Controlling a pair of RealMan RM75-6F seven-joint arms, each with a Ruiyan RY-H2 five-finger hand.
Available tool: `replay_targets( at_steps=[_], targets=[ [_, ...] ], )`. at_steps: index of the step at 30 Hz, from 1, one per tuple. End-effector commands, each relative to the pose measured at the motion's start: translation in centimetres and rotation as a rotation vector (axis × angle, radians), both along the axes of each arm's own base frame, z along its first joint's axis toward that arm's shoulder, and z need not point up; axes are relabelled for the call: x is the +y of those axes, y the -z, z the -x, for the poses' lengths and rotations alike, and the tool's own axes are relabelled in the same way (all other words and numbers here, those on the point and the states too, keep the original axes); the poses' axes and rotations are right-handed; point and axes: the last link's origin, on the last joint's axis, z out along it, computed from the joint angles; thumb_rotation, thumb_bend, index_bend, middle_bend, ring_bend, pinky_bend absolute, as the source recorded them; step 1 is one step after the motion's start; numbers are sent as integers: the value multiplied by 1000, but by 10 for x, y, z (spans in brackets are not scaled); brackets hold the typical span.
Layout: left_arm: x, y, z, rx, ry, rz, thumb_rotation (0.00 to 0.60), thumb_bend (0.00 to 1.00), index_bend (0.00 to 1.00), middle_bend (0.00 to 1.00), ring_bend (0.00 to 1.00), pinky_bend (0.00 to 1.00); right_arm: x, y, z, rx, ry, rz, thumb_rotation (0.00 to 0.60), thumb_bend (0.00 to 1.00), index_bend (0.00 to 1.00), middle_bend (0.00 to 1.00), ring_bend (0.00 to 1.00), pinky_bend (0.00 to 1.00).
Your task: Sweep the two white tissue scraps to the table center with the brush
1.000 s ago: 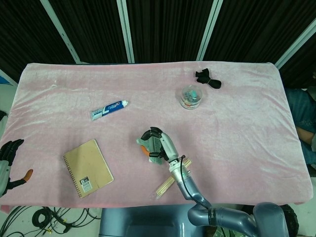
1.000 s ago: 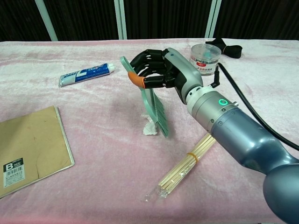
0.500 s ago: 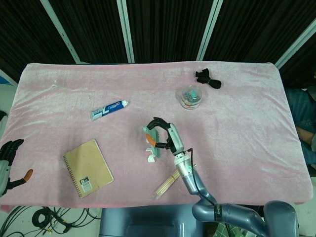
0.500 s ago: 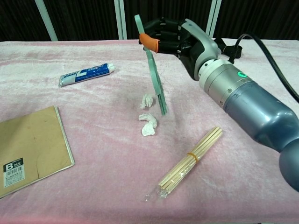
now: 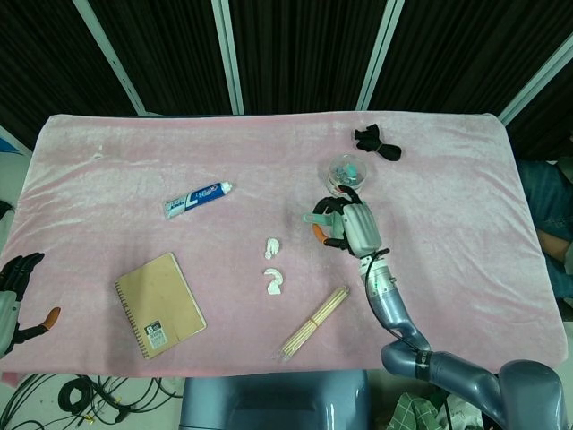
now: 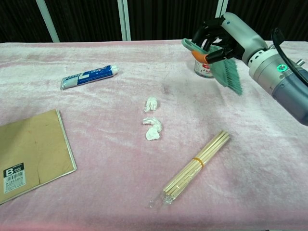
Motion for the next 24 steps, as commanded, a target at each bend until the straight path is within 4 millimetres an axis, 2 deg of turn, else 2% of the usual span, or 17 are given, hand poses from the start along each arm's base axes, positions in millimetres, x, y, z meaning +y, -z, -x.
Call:
replay_targets(
  at_steps=[1, 7, 14, 21, 24],
  targets=[
    [0, 0, 0, -1, 0, -1, 600, 302, 76, 87, 0, 270, -5, -2, 24, 261, 6, 52, 600, 396, 883, 758, 468, 134],
    [0, 0, 0, 2, -1, -1, 600, 302, 76, 87, 0, 274, -5, 12, 36, 464, 11, -15, 600, 399, 884, 757, 468, 135],
    [0, 0, 0, -1, -2, 0, 600, 302, 76, 87, 0, 275, -6, 18, 45, 567, 62, -55, 600, 400, 884, 757, 468, 135],
    [0, 0, 0, -1, -2, 1, 600, 302, 76, 87, 0, 282, -5, 22, 49, 586, 126, -136, 600, 400, 884, 754, 467, 135],
    [0, 0, 0, -2, -2, 0, 600, 301, 76, 87, 0, 287, -2, 24, 48, 583, 146, -167, 600, 381, 845, 733, 468, 135]
  ],
)
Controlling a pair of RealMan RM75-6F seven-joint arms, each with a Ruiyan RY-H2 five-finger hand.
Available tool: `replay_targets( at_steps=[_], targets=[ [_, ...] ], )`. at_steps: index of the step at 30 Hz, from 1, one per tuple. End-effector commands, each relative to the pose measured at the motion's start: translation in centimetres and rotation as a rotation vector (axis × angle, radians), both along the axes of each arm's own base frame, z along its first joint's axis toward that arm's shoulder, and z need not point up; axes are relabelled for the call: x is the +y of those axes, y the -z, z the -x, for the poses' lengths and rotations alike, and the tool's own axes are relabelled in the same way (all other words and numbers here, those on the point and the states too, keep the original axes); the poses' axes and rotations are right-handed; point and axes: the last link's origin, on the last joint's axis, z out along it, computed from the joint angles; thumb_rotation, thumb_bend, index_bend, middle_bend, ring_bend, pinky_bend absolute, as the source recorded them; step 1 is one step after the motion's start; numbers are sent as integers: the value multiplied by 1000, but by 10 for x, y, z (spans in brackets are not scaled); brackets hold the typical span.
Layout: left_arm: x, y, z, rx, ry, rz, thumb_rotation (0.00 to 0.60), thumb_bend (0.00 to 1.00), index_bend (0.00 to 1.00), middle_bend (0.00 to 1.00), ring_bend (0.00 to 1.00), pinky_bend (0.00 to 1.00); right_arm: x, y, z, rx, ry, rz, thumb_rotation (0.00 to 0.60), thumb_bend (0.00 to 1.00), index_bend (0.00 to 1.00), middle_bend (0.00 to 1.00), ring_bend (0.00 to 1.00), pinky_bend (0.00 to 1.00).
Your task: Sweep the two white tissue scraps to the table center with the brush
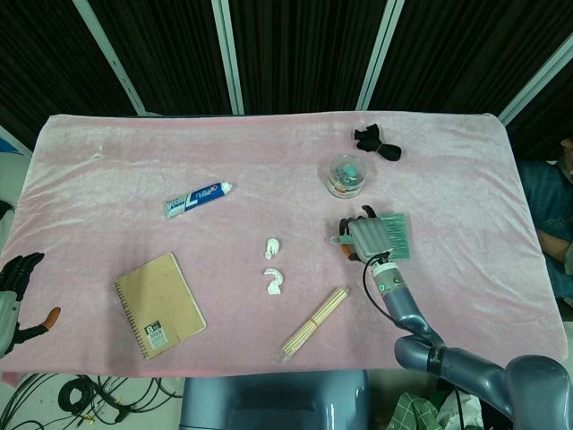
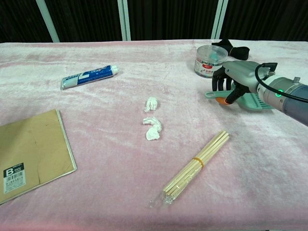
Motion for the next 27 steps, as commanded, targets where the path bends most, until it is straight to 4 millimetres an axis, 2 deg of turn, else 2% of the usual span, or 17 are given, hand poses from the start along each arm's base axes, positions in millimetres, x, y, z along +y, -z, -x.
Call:
replay_targets(
  at_steps=[1, 5, 20, 27],
  targets=[
    [0, 0, 0, 2, 1, 1, 600, 302, 76, 87, 0, 289, 3, 2, -2, 3, 33, -36, 600, 367, 815, 717, 467, 135],
    [0, 0, 0, 1, 2, 0, 600, 302, 76, 87, 0, 290, 4, 2, -4, -3, 53, -36, 600, 320, 691, 627, 436, 135],
    [0, 0, 0, 4, 2, 0, 600, 302, 82, 87, 0, 290, 10, 1, -15, 38, 134, -55, 600, 247, 351, 240, 279, 135],
    [0, 0, 0, 4, 2, 1, 600, 301, 85, 87, 0, 290, 13, -14, -25, 17, 141, -35, 600, 185, 246, 176, 246, 135]
  ],
)
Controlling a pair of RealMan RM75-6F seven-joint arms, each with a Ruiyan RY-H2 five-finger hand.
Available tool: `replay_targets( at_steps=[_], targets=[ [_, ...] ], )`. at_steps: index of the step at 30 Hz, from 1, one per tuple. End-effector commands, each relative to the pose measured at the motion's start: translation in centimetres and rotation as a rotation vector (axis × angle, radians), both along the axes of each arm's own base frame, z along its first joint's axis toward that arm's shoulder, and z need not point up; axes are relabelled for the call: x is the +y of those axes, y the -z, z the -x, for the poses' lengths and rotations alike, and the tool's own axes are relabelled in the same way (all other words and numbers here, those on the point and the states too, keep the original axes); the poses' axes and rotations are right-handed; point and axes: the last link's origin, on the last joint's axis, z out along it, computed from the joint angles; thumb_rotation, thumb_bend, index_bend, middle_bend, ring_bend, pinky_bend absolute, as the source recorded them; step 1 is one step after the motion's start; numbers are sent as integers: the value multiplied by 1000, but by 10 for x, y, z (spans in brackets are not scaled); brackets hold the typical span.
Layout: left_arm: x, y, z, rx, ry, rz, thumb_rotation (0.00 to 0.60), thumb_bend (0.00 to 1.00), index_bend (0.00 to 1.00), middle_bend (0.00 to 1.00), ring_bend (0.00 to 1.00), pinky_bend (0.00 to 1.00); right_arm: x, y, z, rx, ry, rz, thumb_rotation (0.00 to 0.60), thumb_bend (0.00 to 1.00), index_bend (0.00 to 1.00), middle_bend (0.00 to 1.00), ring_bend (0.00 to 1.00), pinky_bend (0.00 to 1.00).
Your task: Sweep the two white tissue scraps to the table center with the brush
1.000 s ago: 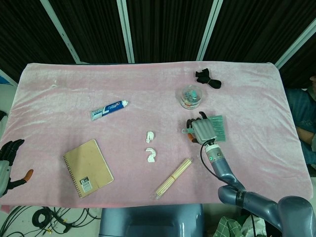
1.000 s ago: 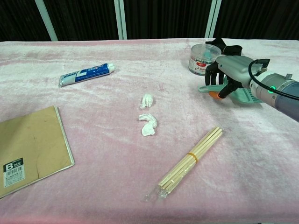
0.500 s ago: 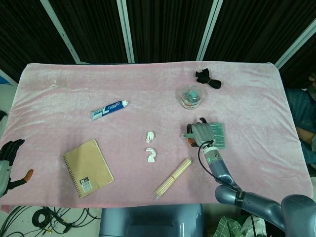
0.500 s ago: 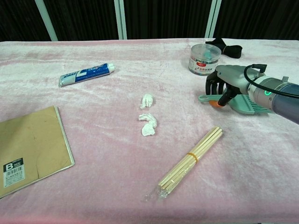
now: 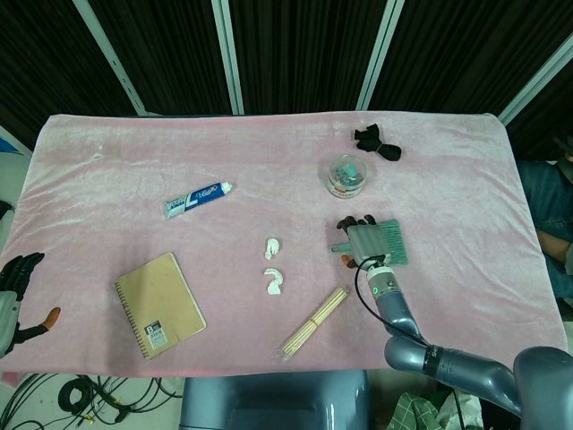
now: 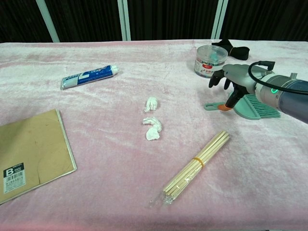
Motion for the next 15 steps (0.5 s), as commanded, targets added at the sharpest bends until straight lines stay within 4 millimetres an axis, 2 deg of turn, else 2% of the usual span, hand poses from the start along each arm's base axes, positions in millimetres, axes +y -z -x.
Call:
replay_targets(
  at_steps=[1, 5, 7, 8, 9, 13, 15],
  targets=[
    [0, 0, 0, 0, 0, -1, 600, 301, 85, 87, 0, 290, 0, -11, -5, -8, 3, 13, 600, 183, 239, 174, 243, 135],
    [0, 0, 0, -1, 1, -4, 600, 302, 85, 87, 0, 290, 3, -31, -10, -34, -10, 51, 600, 182, 229, 171, 240, 135],
    [0, 0, 0, 0, 2, -5, 600, 301, 84, 87, 0, 290, 7, -47, -8, -44, -24, 86, 600, 182, 229, 171, 240, 135],
    [0, -1, 0, 1, 5, -6, 600, 302, 85, 87, 0, 290, 15, -72, 3, -50, -35, 151, 600, 182, 229, 171, 240, 135],
    [0, 0, 0, 1, 6, -7, 600, 302, 84, 87, 0, 290, 25, -84, 9, -72, -55, 169, 600, 182, 229, 172, 240, 135],
    [-1, 0, -1, 8, 13, -12, 600, 302, 84, 87, 0, 287, 61, -116, 39, -88, -129, 206, 600, 181, 229, 184, 239, 136],
    [-1, 0, -2, 11, 17, -15, 600, 302, 84, 87, 0, 280, 78, -126, 52, -62, -162, 227, 600, 181, 229, 196, 238, 136]
  ],
)
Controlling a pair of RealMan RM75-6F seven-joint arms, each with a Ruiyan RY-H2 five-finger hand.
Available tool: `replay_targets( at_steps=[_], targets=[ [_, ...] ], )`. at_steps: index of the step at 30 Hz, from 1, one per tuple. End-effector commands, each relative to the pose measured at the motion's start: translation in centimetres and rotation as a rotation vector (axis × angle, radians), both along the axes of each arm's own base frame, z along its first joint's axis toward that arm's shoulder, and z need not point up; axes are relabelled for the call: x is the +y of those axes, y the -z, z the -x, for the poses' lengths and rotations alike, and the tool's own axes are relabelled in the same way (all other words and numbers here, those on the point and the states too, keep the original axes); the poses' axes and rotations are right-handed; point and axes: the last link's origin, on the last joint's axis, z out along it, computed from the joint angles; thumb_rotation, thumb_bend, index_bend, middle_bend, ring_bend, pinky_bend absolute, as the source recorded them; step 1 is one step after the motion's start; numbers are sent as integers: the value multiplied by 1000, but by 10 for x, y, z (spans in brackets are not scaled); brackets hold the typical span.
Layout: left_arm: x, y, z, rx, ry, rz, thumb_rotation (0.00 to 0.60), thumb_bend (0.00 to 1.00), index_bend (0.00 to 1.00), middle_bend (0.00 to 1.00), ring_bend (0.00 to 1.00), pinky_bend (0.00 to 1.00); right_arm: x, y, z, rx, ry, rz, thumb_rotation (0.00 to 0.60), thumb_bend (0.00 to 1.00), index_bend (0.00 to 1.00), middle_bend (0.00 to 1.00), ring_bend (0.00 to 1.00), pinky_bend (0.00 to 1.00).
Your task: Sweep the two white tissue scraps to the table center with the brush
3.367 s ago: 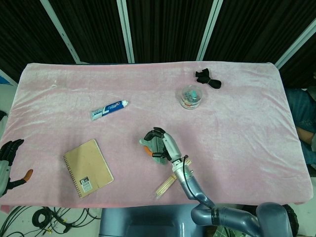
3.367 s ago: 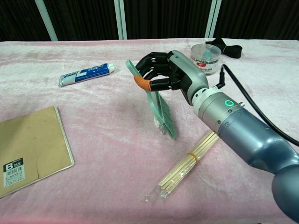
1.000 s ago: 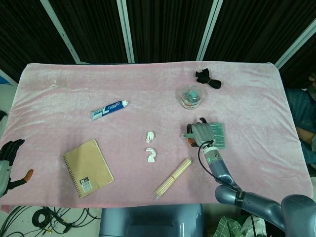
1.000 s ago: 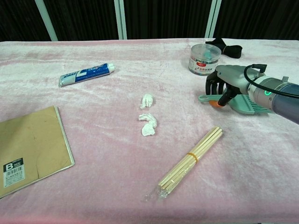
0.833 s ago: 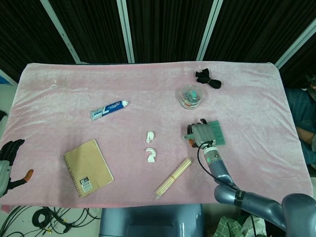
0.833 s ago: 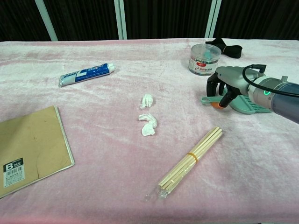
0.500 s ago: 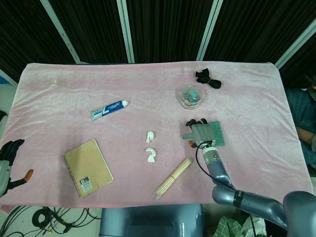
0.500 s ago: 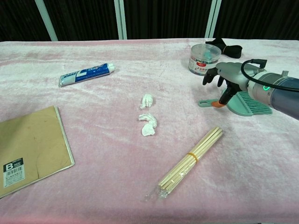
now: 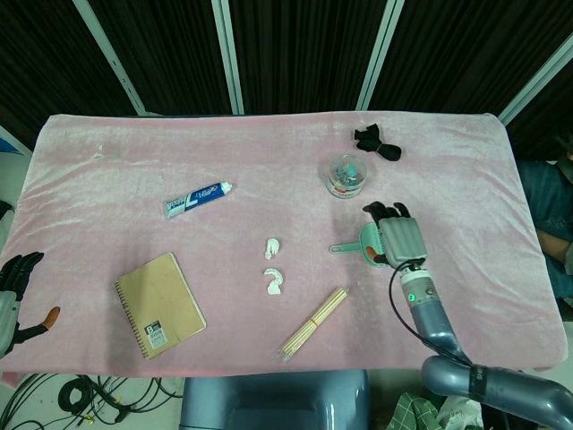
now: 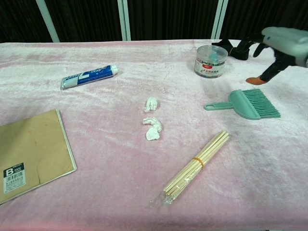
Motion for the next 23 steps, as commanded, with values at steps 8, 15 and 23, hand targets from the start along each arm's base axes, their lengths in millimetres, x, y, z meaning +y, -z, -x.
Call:
replay_targets(
  at_steps=[8, 15, 23],
  targets=[
    [-1, 0, -1, 9, 22, -20, 600, 302, 83, 88, 0, 169, 115, -58, 76, 16, -138, 168, 600, 179, 229, 181, 209, 136],
    [-2, 0, -2, 35, 35, -24, 600, 302, 83, 88, 0, 107, 150, -65, 100, 40, -79, 188, 600, 167, 225, 165, 183, 135],
    [-3, 1, -2, 60, 47, -23, 600, 302, 83, 89, 0, 90, 158, -64, 116, 46, -42, 166, 600, 167, 214, 152, 171, 135]
  ],
)
